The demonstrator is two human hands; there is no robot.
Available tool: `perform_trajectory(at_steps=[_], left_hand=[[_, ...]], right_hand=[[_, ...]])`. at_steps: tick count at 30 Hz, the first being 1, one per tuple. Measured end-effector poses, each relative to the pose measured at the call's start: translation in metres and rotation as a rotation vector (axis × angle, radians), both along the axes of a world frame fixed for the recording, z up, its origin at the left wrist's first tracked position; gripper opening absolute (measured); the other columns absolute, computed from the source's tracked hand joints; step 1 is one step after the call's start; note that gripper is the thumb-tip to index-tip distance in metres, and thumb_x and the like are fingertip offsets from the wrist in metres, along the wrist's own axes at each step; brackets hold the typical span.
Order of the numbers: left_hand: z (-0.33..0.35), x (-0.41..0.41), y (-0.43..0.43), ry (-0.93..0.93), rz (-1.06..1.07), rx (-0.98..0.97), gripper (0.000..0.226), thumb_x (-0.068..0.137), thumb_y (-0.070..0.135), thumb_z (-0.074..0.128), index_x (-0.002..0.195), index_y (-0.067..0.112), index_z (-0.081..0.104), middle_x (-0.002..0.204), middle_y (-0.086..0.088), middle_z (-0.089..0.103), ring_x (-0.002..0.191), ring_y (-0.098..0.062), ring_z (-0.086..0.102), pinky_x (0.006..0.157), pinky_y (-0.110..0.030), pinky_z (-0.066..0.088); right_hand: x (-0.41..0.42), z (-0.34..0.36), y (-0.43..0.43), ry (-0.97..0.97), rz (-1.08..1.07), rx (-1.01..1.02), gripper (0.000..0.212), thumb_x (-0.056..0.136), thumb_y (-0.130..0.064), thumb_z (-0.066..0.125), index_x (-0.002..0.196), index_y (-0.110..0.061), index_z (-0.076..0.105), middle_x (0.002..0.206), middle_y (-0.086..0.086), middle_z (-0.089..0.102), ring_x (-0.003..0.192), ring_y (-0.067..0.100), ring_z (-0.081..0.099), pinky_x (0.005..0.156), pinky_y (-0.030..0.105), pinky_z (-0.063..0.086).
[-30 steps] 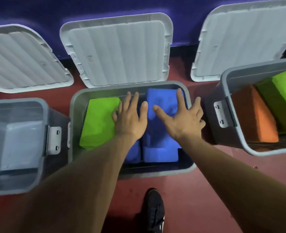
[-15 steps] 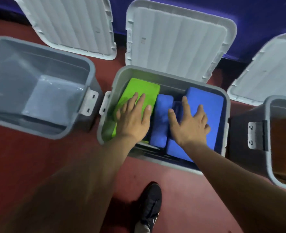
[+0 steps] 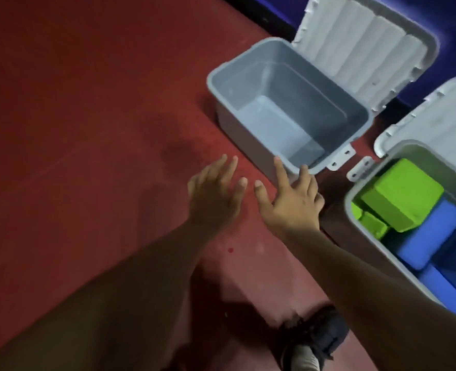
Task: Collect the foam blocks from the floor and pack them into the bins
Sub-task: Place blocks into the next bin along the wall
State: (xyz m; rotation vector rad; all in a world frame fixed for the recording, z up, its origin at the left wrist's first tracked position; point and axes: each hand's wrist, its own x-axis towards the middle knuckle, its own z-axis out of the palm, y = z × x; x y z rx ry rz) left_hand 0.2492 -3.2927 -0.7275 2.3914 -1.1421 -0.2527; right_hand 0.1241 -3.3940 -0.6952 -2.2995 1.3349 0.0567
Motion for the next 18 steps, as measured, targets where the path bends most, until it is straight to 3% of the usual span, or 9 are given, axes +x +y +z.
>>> perform_trajectory(at_steps=[8, 10, 14, 18], left_hand=[[0.027, 0.144, 0.31, -0.028, 0.359, 0.034, 0.064, 0.101, 0.056, 0.026, 0.151, 0.021, 0.045, 0.156, -0.008, 0.044, 0.139, -0.031, 0.044, 0.109, -0.047, 0.029], [0.029, 0.165, 0.387, -0.005, 0.462, 0.05, 0.066, 0.101, 0.058, 0.024, 0.153, 0.021, 0.042, 0.158, -0.007, 0.041, 0.141, -0.03, 0.041, 0.11, -0.046, 0.026], [0.028, 0.187, 0.526, 0.052, 0.686, 0.085, 0.074, 0.096, 0.064, 0.014, 0.156, 0.026, 0.036, 0.162, -0.003, 0.033, 0.146, -0.025, 0.031, 0.114, -0.044, 0.018], [0.024, 0.213, 0.643, 0.095, 0.892, 0.089, 0.075, 0.095, 0.064, 0.011, 0.158, 0.028, 0.03, 0.165, 0.001, 0.026, 0.148, -0.021, 0.024, 0.117, -0.045, 0.015]], right_hand=[[0.174, 0.005, 0.257, -0.013, 0.447, -0.053, 0.069, 0.099, -0.066, 0.036, 0.16, -0.041, 0.016, 0.166, 0.023, 0.017, 0.154, 0.043, 0.009, 0.122, 0.057, 0.009], [0.209, 0.003, 0.323, -0.05, 0.553, -0.103, 0.067, 0.1, -0.062, 0.037, 0.16, -0.037, 0.021, 0.162, 0.026, 0.024, 0.152, 0.046, 0.016, 0.121, 0.059, 0.015], [0.27, 0.002, 0.453, 0.028, 0.783, -0.074, 0.068, 0.1, -0.063, 0.032, 0.16, -0.041, 0.01, 0.166, 0.019, 0.016, 0.153, 0.042, 0.011, 0.122, 0.058, 0.011], [0.322, -0.005, 0.579, -0.011, 0.996, -0.122, 0.072, 0.094, -0.066, 0.022, 0.16, -0.037, 0.02, 0.163, 0.021, 0.026, 0.15, 0.044, 0.022, 0.118, 0.061, 0.02]])
